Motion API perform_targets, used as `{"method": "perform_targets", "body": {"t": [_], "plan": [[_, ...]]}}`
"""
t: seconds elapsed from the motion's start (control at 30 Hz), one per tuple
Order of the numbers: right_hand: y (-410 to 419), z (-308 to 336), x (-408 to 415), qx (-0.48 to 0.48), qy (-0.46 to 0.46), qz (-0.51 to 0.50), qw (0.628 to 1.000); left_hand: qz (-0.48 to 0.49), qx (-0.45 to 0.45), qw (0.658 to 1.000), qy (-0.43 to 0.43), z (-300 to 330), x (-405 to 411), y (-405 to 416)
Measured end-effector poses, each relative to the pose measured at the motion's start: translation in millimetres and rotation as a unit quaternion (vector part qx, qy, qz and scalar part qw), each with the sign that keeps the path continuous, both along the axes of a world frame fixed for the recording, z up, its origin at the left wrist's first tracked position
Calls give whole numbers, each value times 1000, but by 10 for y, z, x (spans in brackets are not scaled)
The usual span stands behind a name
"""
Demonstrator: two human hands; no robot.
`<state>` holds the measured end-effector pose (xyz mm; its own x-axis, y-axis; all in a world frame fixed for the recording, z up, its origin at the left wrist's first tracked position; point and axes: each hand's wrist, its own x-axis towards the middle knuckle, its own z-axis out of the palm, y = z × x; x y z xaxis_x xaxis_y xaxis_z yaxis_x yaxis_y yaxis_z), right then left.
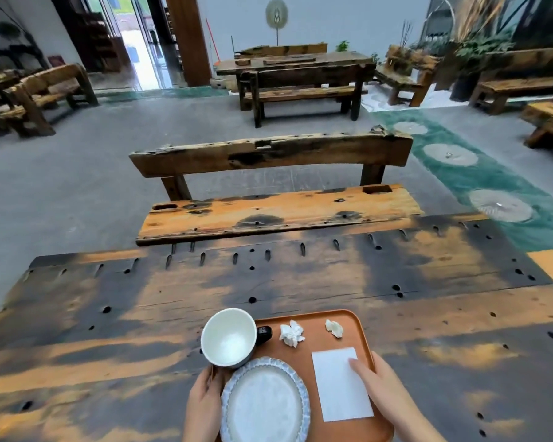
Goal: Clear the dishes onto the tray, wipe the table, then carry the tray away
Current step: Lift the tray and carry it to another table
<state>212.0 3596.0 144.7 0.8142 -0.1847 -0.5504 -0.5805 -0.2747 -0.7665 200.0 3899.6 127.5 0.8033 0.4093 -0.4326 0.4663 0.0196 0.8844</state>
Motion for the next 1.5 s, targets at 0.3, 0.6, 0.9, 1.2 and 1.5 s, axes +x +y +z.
{"method": "perform_targets", "body": {"t": [0.3, 0.6, 0.9, 1.2, 1.5], "plan": [[303, -292, -137, 5, 6, -41, 999, -32, 8, 999, 22, -397, -79, 184], [322, -1080, -558, 30, 118, -42, 992, 6, 21, 994, 110, -1054, -788, 168], [407, -1655, -381, -50, 107, -16, 993, 4, 131, 981, 145, -1518, -524, 85], [405, -2106, 333, -178, 2, 48, 983, 24, 175, 980, 95, -1833, 217, 63], [418, -2359, 709, -314, -8, 106, 943, -91, 283, 948, 110, -2099, 727, 276]]}}
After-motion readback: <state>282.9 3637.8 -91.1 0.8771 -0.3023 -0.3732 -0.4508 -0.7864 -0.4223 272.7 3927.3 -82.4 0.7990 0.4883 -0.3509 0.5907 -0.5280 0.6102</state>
